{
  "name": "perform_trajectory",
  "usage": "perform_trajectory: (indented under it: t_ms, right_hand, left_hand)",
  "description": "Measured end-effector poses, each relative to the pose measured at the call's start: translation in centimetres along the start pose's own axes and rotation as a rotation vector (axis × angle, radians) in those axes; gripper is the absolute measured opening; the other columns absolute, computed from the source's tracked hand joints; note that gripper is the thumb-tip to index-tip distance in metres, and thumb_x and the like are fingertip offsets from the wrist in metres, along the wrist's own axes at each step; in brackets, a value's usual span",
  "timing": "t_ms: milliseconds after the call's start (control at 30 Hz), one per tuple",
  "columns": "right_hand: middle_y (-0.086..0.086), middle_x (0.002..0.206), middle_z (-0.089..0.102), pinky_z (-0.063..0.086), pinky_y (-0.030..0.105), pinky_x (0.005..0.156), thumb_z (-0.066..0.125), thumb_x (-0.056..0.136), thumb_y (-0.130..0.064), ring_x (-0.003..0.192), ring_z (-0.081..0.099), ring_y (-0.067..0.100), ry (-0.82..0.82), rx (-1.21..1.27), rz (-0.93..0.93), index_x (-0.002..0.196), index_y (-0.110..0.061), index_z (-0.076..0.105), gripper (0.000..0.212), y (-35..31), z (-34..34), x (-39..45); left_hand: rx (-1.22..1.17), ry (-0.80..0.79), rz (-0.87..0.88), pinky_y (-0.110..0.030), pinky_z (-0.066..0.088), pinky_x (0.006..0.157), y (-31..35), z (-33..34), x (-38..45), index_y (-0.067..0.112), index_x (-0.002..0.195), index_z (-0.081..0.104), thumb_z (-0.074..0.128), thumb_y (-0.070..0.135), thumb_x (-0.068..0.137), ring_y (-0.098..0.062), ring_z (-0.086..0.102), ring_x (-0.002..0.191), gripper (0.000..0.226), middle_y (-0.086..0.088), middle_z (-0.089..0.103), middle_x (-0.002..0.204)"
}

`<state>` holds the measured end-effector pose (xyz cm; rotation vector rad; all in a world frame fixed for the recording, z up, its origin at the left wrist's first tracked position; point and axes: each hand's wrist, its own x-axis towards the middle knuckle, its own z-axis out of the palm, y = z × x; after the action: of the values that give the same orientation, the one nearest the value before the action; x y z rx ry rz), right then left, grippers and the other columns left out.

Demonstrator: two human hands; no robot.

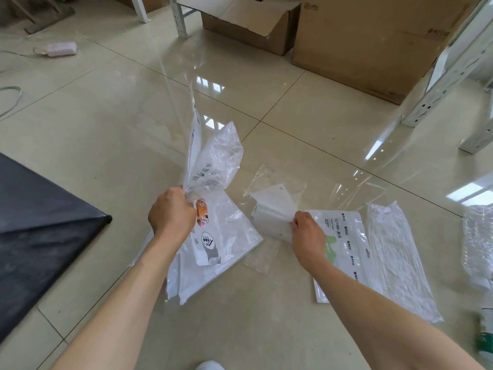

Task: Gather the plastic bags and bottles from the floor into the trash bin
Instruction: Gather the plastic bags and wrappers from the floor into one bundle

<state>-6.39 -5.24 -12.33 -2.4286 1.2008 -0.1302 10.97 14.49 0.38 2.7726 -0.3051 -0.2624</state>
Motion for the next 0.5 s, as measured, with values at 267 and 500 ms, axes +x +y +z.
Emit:
perform_trajectory:
  t_ms: [267,500]
  right_hand:
    - [-0.003,0.102,0.066,0.040,-0.001,0.081,0.057,0.096,-0.012,0.089,0.060,-0.004,-0.173,0.670,-0.238,0.128,-0.024,0.060,0.034,-4.2,-5.2,-2.1]
    - [-0.013,0.136,0.055,0.039,0.002,0.092,0.059,0.094,-0.011,0.111,0.058,0.004,-0.350,0.501,-0.623,0.142,-0.031,0.041,0.056,-10.4,-2.5,-3.8]
  left_hand:
    - [-0.238,-0.074,-0.126,-0.036,0.051,0.072,0.1,-0.2,0.1,0.002,0.101,0.066,0.058,0.014,0.086,-0.040,0.066,0.091,0.021,-0.019,0.070,0.099]
    - [-0.716,-0.249,-0.186,-0.031,0.049,0.066,0.9,0.0,-0.5,0.010,0.065,0.063,0.065,0.040,0.086,-0.022,0.062,0.067,0.037,-0.006,0.060,0.063]
